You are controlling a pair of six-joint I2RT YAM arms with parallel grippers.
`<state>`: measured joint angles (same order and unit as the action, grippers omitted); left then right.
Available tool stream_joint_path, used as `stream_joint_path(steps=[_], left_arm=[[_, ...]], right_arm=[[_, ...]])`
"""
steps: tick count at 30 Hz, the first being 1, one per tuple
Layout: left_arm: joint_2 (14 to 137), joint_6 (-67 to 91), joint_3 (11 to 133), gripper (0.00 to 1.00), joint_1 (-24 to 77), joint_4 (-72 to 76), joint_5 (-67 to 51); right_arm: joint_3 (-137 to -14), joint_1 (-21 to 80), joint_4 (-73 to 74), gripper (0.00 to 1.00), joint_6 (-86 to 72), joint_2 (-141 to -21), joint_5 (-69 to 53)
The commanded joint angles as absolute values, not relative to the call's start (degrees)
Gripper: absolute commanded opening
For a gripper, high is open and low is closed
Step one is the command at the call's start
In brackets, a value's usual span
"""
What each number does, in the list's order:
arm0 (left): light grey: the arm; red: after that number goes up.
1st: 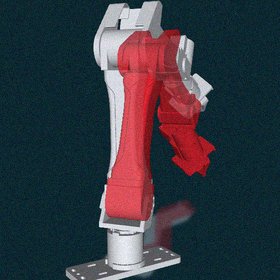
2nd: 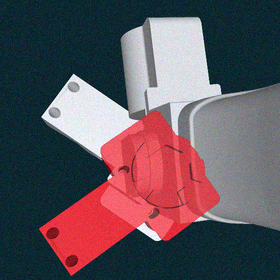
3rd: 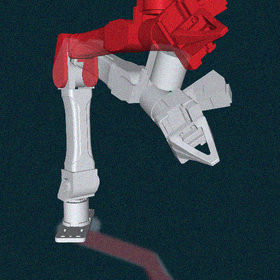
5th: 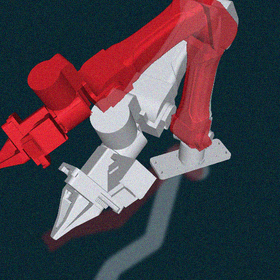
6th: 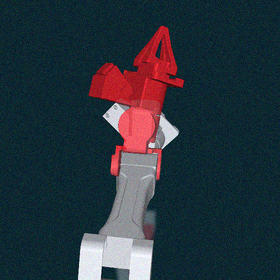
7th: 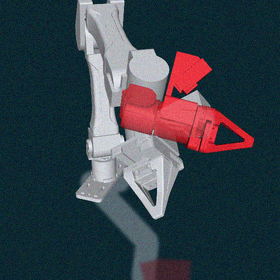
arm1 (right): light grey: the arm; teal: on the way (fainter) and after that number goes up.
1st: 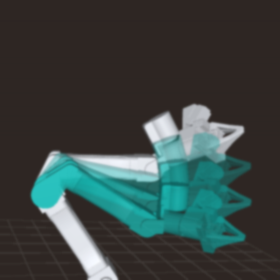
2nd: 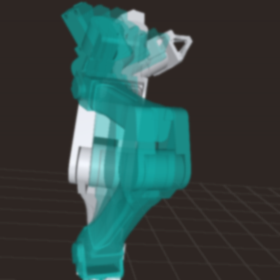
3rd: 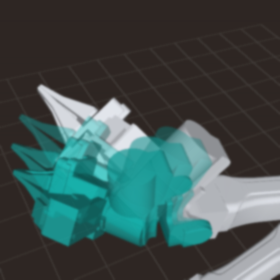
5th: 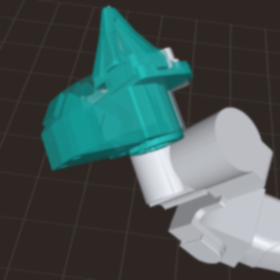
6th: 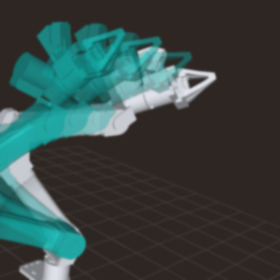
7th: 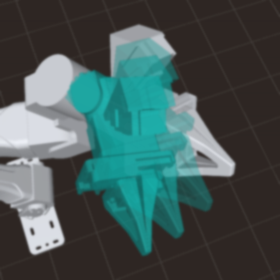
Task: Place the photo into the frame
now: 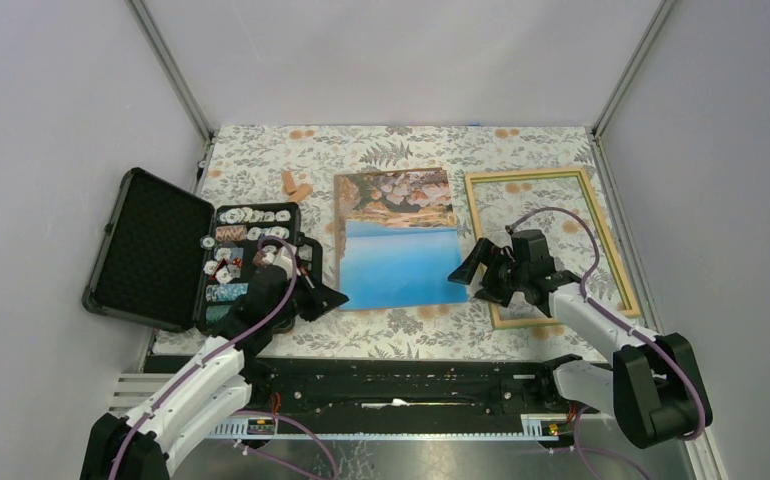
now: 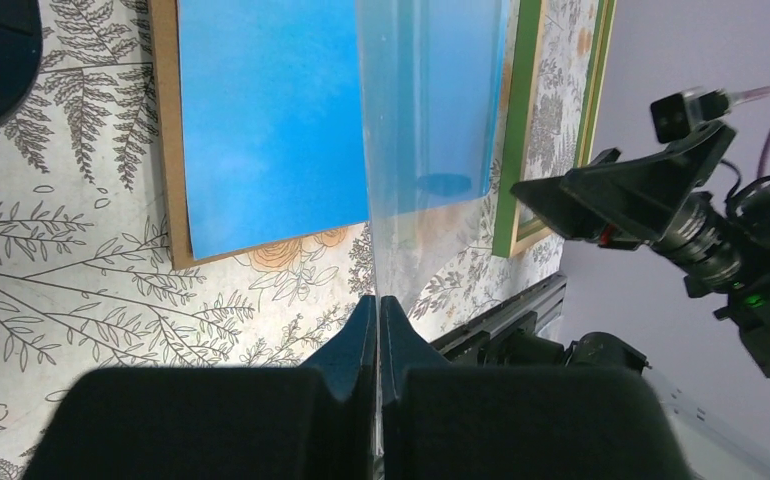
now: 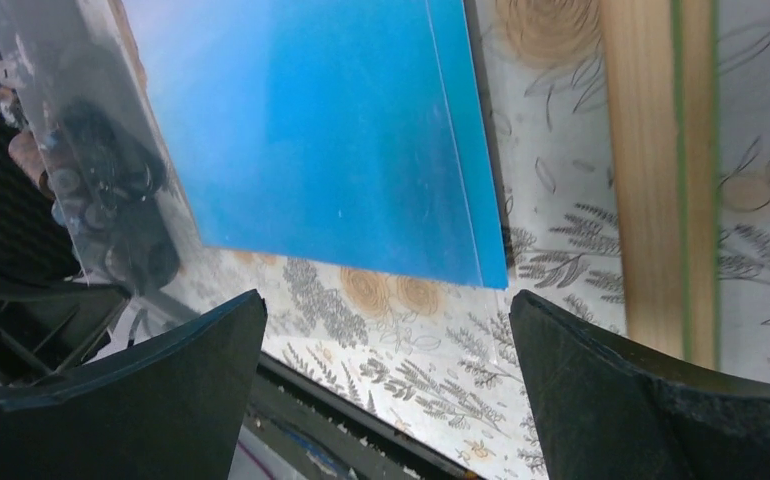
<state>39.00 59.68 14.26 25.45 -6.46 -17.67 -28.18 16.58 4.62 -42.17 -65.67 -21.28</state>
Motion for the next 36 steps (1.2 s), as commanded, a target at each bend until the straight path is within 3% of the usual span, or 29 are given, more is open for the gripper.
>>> stream_joint_path(steps=[1,6,12,22,30,36], left_arm=[[38.2,62.7,15.1,0.00,24.2,-4.8,-19.3],[37.2,66.0,16.4,0.00,23.0,-2.9,-20.1],[38.9,69.2,16.7,0.00,22.3,2.0,-21.5],[39.9,75.9,13.7,0.00,21.8,11.4,-26.1],[37.5,76.7,13.5,0.00,21.8,11.0,-29.3],[36.5,74.6,13.9,0.00,21.7,8.3,-31.5]], right_arm=[[-25.4,16.5,1.3,1.00,-45.7,-64.6,-27.3],[-22.9,16.6,3.8,1.00,-48.7,-60.9,-29.6],[-20.1,16.6,11.9,1.00,-58.7,-50.5,-23.1],[-9.2,16.7,4.9,1.00,-83.4,-35.6,-15.4],[-8.5,16.7,-17.0,1.00,-80.8,-48.2,-20.9],[-11.4,15.2,-24.7,1.00,-73.8,-59.5,-27.6]])
